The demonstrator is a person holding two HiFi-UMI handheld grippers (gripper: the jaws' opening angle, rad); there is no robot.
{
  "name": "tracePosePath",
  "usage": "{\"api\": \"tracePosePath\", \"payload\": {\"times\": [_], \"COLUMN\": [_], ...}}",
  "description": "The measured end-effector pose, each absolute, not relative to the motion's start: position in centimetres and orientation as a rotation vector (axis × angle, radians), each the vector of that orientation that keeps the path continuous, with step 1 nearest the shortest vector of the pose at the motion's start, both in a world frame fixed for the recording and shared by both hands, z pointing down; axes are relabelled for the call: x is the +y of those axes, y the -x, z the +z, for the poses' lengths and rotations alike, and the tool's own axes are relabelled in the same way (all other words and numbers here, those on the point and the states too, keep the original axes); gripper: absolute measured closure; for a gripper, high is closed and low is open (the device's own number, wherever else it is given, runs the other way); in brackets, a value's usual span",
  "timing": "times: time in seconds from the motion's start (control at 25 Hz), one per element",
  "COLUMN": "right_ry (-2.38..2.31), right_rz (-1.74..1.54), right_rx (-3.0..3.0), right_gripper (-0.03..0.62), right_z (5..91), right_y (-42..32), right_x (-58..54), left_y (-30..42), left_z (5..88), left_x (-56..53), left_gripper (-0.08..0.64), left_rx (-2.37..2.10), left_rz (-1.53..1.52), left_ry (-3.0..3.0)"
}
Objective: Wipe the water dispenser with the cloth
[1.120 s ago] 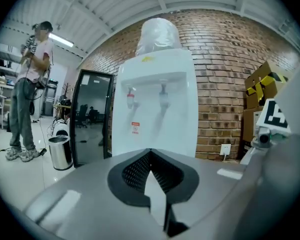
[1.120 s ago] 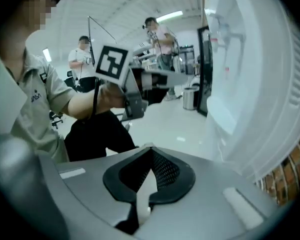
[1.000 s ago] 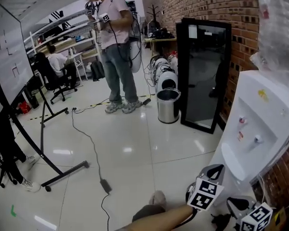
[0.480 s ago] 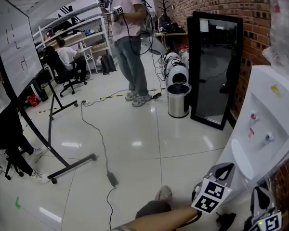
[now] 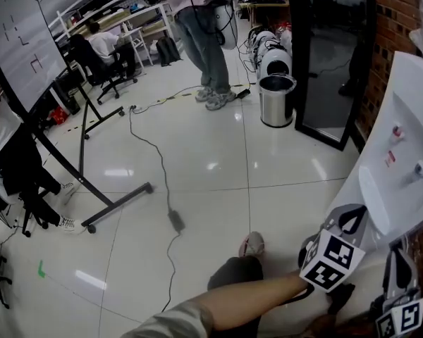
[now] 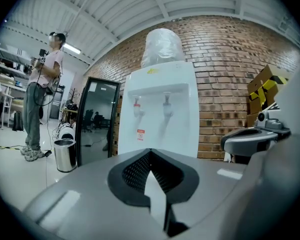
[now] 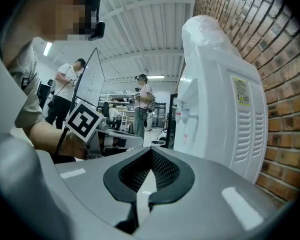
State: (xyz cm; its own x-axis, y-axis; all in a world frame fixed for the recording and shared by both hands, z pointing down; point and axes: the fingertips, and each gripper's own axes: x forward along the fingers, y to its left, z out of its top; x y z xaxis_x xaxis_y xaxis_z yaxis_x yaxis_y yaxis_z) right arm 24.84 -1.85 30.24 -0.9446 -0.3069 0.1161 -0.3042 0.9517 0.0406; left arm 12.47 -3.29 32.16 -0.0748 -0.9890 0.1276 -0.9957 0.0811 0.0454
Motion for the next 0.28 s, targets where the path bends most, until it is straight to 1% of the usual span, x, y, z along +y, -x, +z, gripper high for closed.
{"api": "tracePosePath", "payload": {"times": [0.28], "right_ry": [-0.456], "right_rz": [-0.040], "right_rx": [-2.994], "right_gripper": [0.581], "right_z": [29.99], "right_y": [-24.99], "right_x": [-1.79], "left_y": [-12.78], "left_z": [32.54], "left_x": [-3.46], "left_gripper": [0.560], "left_rx": [-2.204], "left_rz": [0.094], "left_ry": [-2.046]}}
